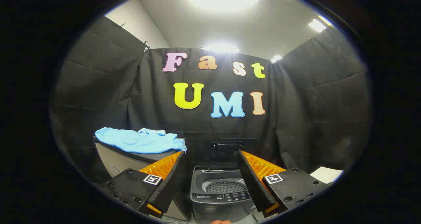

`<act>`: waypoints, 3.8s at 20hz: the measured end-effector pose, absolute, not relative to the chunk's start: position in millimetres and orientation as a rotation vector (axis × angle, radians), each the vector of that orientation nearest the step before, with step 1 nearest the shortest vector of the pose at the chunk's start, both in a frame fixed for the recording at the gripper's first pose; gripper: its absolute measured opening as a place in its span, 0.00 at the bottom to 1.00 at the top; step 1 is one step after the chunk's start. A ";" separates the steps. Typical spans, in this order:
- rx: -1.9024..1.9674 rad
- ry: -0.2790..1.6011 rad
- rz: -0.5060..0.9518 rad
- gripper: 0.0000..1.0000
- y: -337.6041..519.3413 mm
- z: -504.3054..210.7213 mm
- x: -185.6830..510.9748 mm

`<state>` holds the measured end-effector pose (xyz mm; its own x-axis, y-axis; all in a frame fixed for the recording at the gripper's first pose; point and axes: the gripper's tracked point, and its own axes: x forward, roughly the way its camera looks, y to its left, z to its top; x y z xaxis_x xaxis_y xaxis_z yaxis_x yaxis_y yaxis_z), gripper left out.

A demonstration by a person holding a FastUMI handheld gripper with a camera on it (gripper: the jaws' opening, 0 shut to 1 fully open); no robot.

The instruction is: Put the clothes into the washing machine and then close the washing machine lid.

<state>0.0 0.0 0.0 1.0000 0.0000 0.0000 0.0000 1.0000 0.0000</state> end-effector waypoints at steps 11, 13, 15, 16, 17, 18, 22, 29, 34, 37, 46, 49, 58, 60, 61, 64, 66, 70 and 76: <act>-0.013 -0.012 -0.020 0.98 -3.9 4.9 -1.8; -0.015 -0.013 -0.022 0.98 -4.8 5.8 -1.4; -0.018 -0.015 -0.026 0.98 -7.3 6.4 -0.5; -0.020 -0.016 -0.029 0.98 -7.9 5.4 0.6; -0.020 -0.014 -0.030 0.98 -8.1 5.8 0.7; -0.019 -0.009 -0.030 0.98 -8.0 3.6 2.0; -0.027 0.002 -0.030 0.98 -8.1 0.5 3.2; -0.031 -0.005 -0.031 0.98 -7.3 2.0 1.3; -0.010 -0.011 -0.011 0.98 3.3 20.2 17.0; 0.007 0.044 0.082 0.98 35.1 33.0 34.8; 0.078 0.213 0.250 0.98 112.4 92.7 103.1; 0.063 0.249 0.299 0.98 140.7 98.9 122.6; 0.042 0.463 0.417 0.98 220.6 61.9 165.9; 0.042 0.533 0.442 0.98 238.5 42.3 169.6; 0.036 0.561 0.450 0.98 246.5 34.9 171.5; 0.014 0.587 0.449 0.98 260.2 22.0 179.7; 0.002 0.603 0.455 0.98 270.6 14.1 187.9; -0.052 0.625 0.474 0.98 289.5 -3.0 196.0; -0.110 0.663 0.474 0.98 309.7 -31.6 203.2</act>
